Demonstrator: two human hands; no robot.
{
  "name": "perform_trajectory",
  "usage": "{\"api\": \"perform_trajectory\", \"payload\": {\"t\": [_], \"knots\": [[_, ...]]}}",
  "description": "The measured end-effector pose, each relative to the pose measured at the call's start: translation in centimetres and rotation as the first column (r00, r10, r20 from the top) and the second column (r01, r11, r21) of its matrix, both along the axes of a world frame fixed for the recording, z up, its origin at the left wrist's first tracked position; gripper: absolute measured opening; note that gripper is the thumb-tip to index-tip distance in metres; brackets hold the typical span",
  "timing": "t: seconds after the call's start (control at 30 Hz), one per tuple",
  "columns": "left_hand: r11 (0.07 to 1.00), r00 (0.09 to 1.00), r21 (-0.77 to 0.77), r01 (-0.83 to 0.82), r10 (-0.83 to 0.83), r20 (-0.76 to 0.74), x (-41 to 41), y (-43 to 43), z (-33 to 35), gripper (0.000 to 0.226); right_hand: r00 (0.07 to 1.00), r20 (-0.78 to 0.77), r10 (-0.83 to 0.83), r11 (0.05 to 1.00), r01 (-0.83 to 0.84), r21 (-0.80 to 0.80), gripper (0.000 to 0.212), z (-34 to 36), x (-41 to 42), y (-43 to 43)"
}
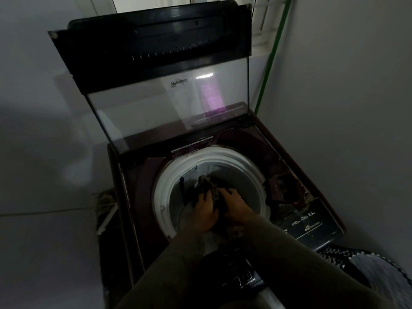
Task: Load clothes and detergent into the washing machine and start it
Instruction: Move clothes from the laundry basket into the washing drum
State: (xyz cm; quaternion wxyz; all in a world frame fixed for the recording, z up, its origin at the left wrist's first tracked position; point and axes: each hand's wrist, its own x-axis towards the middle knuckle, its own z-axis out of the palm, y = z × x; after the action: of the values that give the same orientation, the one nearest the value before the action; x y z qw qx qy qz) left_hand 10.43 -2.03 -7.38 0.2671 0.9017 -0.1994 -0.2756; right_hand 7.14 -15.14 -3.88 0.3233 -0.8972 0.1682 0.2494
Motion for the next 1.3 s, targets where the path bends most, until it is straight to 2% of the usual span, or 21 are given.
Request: {"api": "perform_trajectory", "payload": {"t": [0.2, 0.33, 0.37, 0.43, 0.53, 0.73, 0.83, 0.97, 1.2, 1.3], "knots": [[0.988, 0.99, 0.132, 0.074, -0.09, 0.113, -0.8, 0.6, -1.3, 0.097, 0.993, -0.064, 0.098, 0.995, -0.099, -0.01, 0.095, -1.1, -0.6, -0.4], [0.984, 0.985, 0.128, 0.127, -0.141, 0.104, -1.2, 0.6, -1.2, 0.077, 0.992, -0.05, 0.119, 0.992, -0.12, -0.038, 0.078, -1.6, -0.5, -0.5], [0.982, 0.981, 0.131, 0.134, -0.15, 0.126, -1.3, 0.5, -1.0, 0.078, 0.991, -0.042, 0.125, 0.991, -0.127, -0.048, 0.076, -1.6, -0.5, -0.5], [0.974, 0.966, 0.168, 0.154, -0.184, 0.181, -1.5, 0.4, -0.5, 0.083, 0.99, -0.018, 0.139, 0.988, -0.14, -0.067, 0.072, -1.5, -0.6, -0.7], [0.946, 0.935, 0.255, 0.199, -0.262, 0.24, -1.5, 0.6, -0.3, 0.066, 0.988, 0.012, 0.151, 0.983, -0.149, -0.107, 0.068, -1.3, -1.1, -0.9], [0.913, 0.889, 0.351, 0.209, -0.327, 0.321, -1.7, 0.3, 1.4, 0.068, 0.97, 0.07, 0.231, 0.938, -0.203, -0.282, 0.062, 1.2, -2.3, -2.4], [0.926, 0.861, 0.328, 0.189, -0.317, 0.398, -1.8, -0.6, 2.7, 0.066, 0.958, 0.14, 0.249, 0.911, -0.183, -0.368, 0.062, 2.2, -3.6, -3.9], [0.94, 0.817, 0.279, 0.196, -0.314, 0.484, -2.6, -3.0, 4.7, 0.08, 0.936, 0.266, 0.232, 0.873, -0.08, -0.482, 0.064, 3.6, -6.0, -6.2], [0.93, 0.738, 0.218, 0.295, -0.366, 0.567, -5.4, -9.8, 7.9, 0.077, 0.929, 0.362, 0.081, 0.824, 0.142, -0.549, 0.081, 5.7, -11.4, -11.1], [0.908, 0.706, 0.207, 0.364, -0.414, 0.575, -7.1, -13.1, 8.5, 0.08, 0.927, 0.374, -0.008, 0.806, 0.228, -0.547, 0.08, 5.8, -14.2, -13.8]]}}
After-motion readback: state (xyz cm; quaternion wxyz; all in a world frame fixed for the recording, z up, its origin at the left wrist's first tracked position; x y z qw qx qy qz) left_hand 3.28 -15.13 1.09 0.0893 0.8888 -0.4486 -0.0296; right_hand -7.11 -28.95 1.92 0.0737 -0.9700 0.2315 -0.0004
